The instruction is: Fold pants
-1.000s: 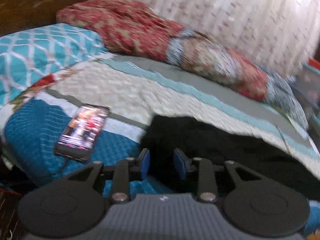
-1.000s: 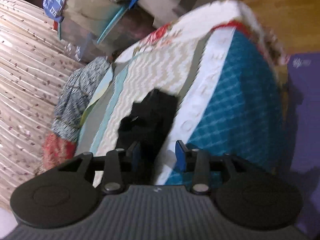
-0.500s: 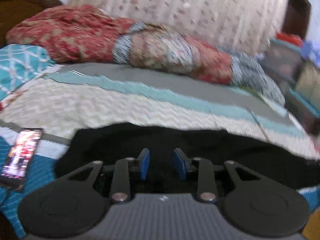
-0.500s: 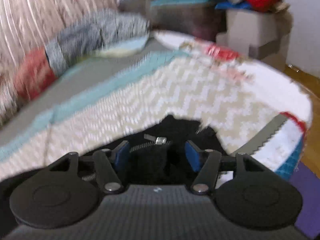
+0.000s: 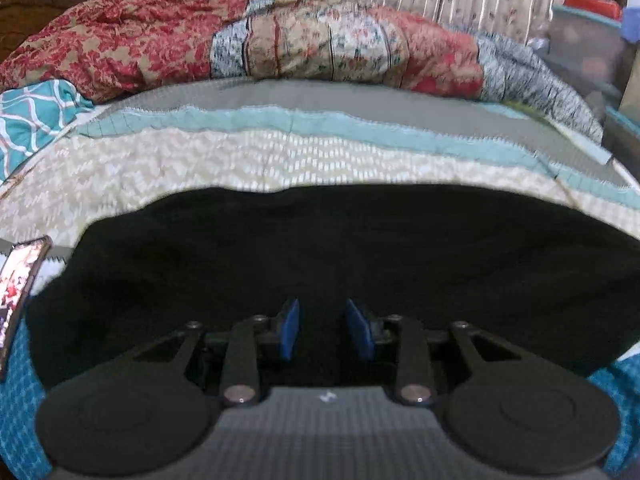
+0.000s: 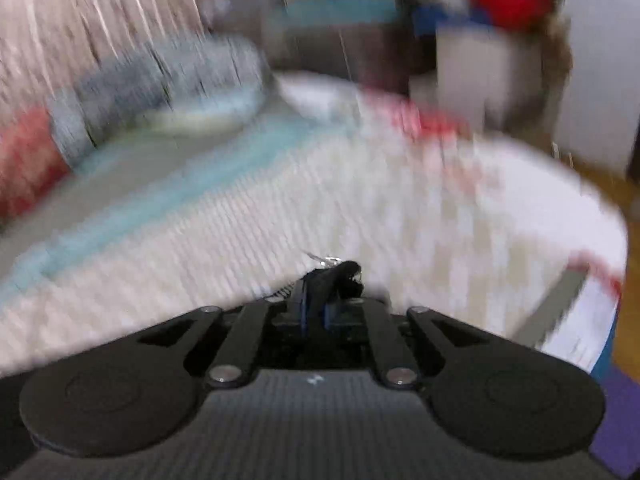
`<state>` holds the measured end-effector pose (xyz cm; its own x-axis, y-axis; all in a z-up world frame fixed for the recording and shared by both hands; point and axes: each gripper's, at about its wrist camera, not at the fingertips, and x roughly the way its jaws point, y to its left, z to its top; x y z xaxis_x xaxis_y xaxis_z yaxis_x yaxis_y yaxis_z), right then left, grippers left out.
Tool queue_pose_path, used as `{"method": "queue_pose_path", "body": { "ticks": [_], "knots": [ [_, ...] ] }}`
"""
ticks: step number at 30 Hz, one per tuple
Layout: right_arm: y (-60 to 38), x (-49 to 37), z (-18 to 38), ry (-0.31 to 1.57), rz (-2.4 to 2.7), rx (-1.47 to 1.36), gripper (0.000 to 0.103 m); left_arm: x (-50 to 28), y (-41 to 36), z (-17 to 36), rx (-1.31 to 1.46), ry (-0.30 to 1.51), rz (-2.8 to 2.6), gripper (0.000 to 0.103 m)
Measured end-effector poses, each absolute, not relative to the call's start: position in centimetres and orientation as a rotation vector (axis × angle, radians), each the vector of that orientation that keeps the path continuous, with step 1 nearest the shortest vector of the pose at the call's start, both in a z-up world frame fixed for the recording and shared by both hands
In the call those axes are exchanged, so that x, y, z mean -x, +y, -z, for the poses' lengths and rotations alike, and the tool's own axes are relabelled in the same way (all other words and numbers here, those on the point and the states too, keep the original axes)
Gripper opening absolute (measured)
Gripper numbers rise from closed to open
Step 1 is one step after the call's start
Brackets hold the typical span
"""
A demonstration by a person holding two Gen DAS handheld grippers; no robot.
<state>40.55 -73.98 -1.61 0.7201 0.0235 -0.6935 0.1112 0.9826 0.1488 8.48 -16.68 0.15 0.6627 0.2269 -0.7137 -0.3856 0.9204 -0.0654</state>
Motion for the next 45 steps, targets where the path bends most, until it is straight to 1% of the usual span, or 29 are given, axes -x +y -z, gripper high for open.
{"method": "queue_pose_path", "body": {
  "ticks": [1, 2, 3, 5, 7, 8, 14, 17, 18, 19, 20, 21, 23, 25, 26, 28, 29, 30, 31, 35, 37, 39, 41, 42, 43, 45],
  "knots": [
    [-74.3, -39.9, 1.8, 0.721, 0.051, -0.198, 0.019, -8.6, -16.8, 0.0, 0.214, 0.785, -0.352, 0.031],
    [-74.6, -39.6, 1.6, 0.711, 0.059, -0.221, 0.032, -8.5, -16.9, 0.2, 0.209, 0.791, -0.351, 0.032],
    [-75.0, -39.2, 1.2, 0.706, 0.073, -0.254, 0.041, -8.4, -17.0, 0.1, 0.207, 0.788, -0.342, 0.033],
    [-75.8, -37.9, -0.3, 0.648, 0.100, -0.301, 0.053, -8.0, -16.9, -0.3, 0.212, 0.778, -0.324, 0.034],
    [-77.0, -35.9, -1.8, 0.555, 0.114, -0.363, 0.053, -7.4, -16.5, -0.9, 0.227, 0.762, -0.321, 0.034],
    [-77.6, -35.3, -2.3, 0.546, 0.106, -0.397, 0.053, -7.1, -16.3, -1.2, 0.237, 0.754, -0.324, 0.035],
    [-77.2, -33.5, -3.0, 0.620, 0.059, -0.422, 0.053, -6.1, -14.8, -1.9, 0.292, 0.731, -0.353, 0.035],
    [-76.2, -35.1, -2.3, 0.671, 0.089, -0.380, 0.053, -5.5, -14.2, -2.3, 0.309, 0.725, -0.368, 0.035],
    [-75.7, -35.7, -2.1, 0.694, 0.106, -0.341, 0.053, -5.2, -13.9, -2.5, 0.311, 0.720, -0.376, 0.037],
    [-75.2, -35.9, -1.5, 0.728, 0.115, -0.305, 0.049, -5.0, -13.6, -2.6, 0.311, 0.715, -0.386, 0.038],
    [-74.5, -36.2, -1.0, 0.764, 0.124, -0.255, 0.021, -4.7, -13.3, -2.8, 0.312, 0.710, -0.399, 0.038],
    [-74.2, -36.4, -0.5, 0.785, 0.134, -0.216, 0.017, -4.3, -12.9, -2.9, 0.315, 0.706, -0.411, 0.039],
    [-74.8, -35.5, -0.8, 0.743, 0.151, -0.238, 0.014, -3.8, -12.2, -3.1, 0.322, 0.704, -0.429, 0.039],
    [-75.6, -34.5, -1.2, 0.681, 0.190, -0.242, 0.014, -3.5, -11.6, -2.8, 0.322, 0.727, -0.436, 0.039],
    [-76.0, -34.5, -0.7, 0.691, 0.219, -0.221, 0.014, -3.5, -11.5, -2.6, 0.316, 0.746, -0.438, 0.039],
    [-76.1, -35.1, 1.2, 0.757, 0.254, -0.153, 0.019, -3.5, -11.5, -2.3, 0.296, 0.772, -0.436, 0.039],
    [-75.9, -35.0, 1.4, 0.750, 0.260, -0.122, 0.035, -3.3, -11.5, -2.4, 0.290, 0.767, -0.430, 0.039],
    [-75.7, -34.7, 1.1, 0.734, 0.295, -0.099, 0.056, -2.9, -11.4, -2.8, 0.290, 0.749, -0.424, 0.039],
    [-75.7, -34.3, 0.5, 0.707, 0.326, -0.105, 0.062, -2.4, -11.2, -3.3, 0.293, 0.724, -0.423, 0.041],
    [-75.9, -31.4, -2.8, 0.552, 0.325, -0.242, 0.063, -0.7, -8.0, -5.3, 0.331, 0.625, -0.472, 0.042],
    [-74.7, -30.3, -4.2, 0.523, 0.225, -0.276, 0.063, -0.4, -5.6, -5.9, 0.350, 0.601, -0.552, 0.058],
    [-72.2, -29.6, -5.2, 0.534, 0.066, -0.284, 0.063, -0.3, -3.0, -6.1, 0.392, 0.594, -0.593, 0.060],
    [-68.6, -29.1, -5.6, 0.575, -0.107, -0.275, 0.063, -1.0, -0.2, -5.6, 0.467, 0.611, -0.547, 0.075],
    [-66.4, -28.7, -5.6, 0.607, -0.197, -0.272, 0.063, -1.7, 0.9, -5.1, 0.504, 0.632, -0.516, 0.089],
    [-64.1, -28.5, -5.4, 0.643, -0.285, -0.267, 0.063, -2.5, 1.7, -4.4, 0.538, 0.650, -0.473, 0.096],
    [-58.9, -27.6, -4.9, 0.727, -0.451, -0.255, 0.063, -4.2, 2.8, -3.1, 0.571, 0.687, -0.362, 0.098]
  ]
}}
